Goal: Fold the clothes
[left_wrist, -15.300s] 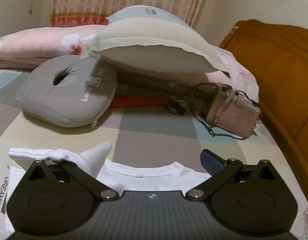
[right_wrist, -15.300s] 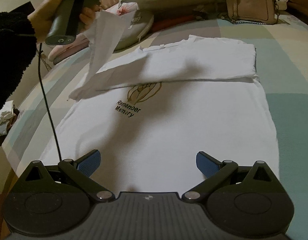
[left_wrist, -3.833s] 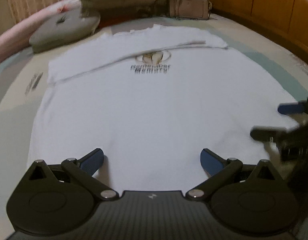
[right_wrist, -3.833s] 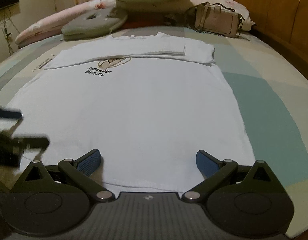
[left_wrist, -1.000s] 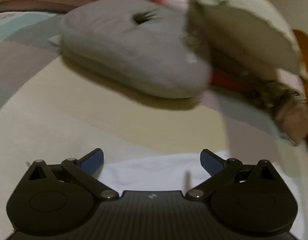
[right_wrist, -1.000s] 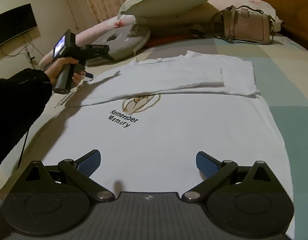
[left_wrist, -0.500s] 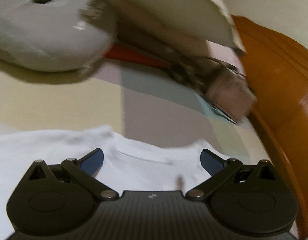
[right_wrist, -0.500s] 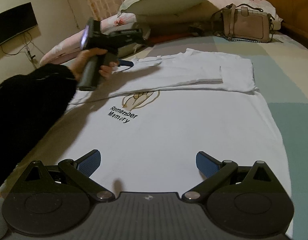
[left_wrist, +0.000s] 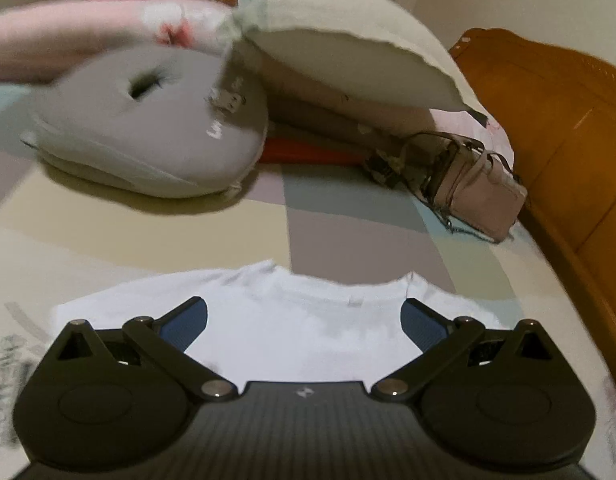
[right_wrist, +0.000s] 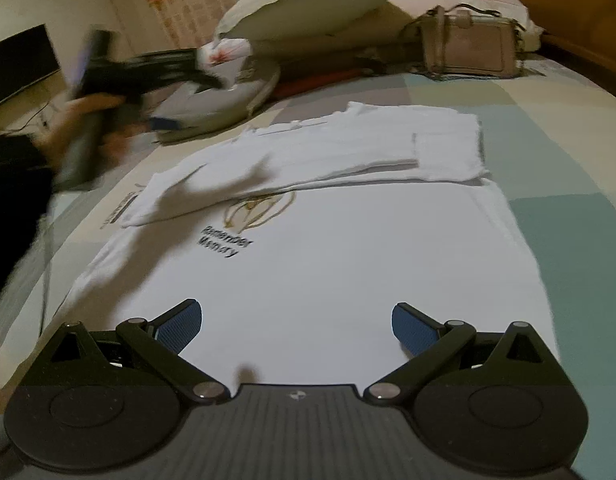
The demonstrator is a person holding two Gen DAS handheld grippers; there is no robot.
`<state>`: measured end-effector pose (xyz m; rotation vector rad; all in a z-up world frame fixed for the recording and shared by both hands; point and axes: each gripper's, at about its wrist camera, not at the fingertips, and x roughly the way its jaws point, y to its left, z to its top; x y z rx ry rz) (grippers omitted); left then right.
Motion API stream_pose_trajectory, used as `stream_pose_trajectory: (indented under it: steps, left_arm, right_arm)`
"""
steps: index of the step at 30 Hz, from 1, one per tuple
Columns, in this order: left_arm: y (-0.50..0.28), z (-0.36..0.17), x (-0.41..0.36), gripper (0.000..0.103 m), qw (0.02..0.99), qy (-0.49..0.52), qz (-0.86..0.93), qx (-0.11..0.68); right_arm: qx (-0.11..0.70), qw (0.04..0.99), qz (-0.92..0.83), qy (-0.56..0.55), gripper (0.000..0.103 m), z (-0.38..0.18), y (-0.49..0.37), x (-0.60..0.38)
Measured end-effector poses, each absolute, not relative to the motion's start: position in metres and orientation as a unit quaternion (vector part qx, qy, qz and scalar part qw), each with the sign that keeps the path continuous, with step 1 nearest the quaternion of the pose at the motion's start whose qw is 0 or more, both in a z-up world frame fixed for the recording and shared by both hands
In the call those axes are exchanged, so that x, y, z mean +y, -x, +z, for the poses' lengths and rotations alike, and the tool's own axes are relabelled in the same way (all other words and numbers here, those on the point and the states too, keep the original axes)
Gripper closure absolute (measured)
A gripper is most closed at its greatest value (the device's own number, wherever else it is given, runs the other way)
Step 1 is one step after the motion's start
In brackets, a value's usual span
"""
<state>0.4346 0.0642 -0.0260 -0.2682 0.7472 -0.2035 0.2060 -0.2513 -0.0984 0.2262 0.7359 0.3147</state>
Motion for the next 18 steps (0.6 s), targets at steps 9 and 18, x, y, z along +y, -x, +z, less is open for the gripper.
stream_pose_trajectory:
  steps: [9,18]
  left_arm:
    - [-0.31,-0.006,0.072,0.001,0.909,0.091,-0.085,0.398]
    - [-0.208,-0.061,0.068,0.001,0.887,0.089,-0.074,0.448]
  right_arm:
    - [0.37,0.909,0.124,-0.149,0.0,-0.108,-0.216,-0.276]
    - [0.367,0.908,0.132,-0.154,0.0,-0.117,-0.217,-0.28]
